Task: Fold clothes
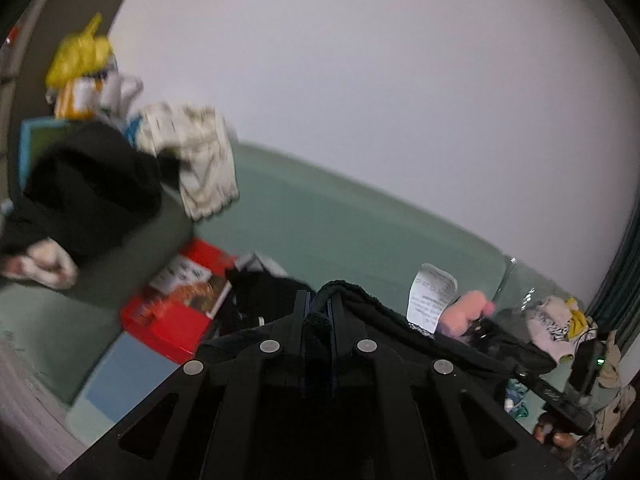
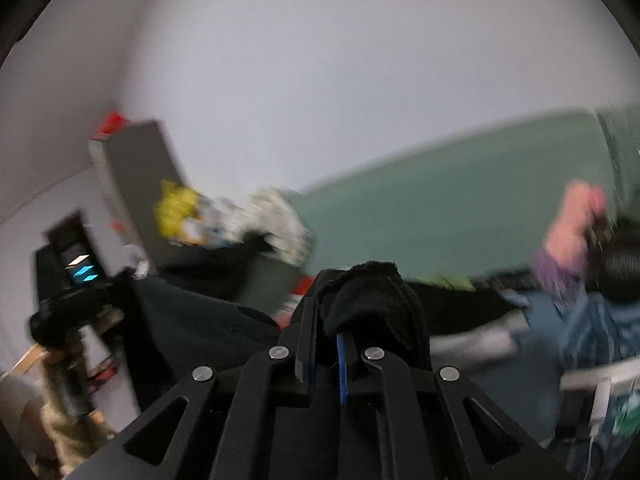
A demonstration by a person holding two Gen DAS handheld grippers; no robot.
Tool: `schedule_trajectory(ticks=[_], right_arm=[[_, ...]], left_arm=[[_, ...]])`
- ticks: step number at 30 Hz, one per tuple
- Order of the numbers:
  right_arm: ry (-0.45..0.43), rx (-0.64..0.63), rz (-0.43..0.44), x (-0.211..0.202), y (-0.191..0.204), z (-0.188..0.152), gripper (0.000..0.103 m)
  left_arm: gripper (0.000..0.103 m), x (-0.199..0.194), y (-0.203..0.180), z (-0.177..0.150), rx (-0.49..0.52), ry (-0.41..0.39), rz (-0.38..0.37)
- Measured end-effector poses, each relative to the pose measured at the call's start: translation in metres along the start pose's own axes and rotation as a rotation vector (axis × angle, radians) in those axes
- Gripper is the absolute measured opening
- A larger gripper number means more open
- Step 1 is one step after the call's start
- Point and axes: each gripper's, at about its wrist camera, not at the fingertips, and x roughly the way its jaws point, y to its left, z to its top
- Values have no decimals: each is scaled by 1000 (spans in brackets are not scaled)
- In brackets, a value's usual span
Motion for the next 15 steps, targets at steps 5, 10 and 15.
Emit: schedule_trajectory(ticks=[5, 10, 15], right_arm=[[135, 49, -201, 114, -59, -5, 8], [298, 155, -276, 215, -133, -26, 13], [434, 231, -303, 243, -176, -63, 56]], left_arm=[[8, 132, 19, -12, -37, 112, 74], [29, 243, 65, -60, -147, 302, 229], [58, 264, 129, -116, -356, 444, 267]])
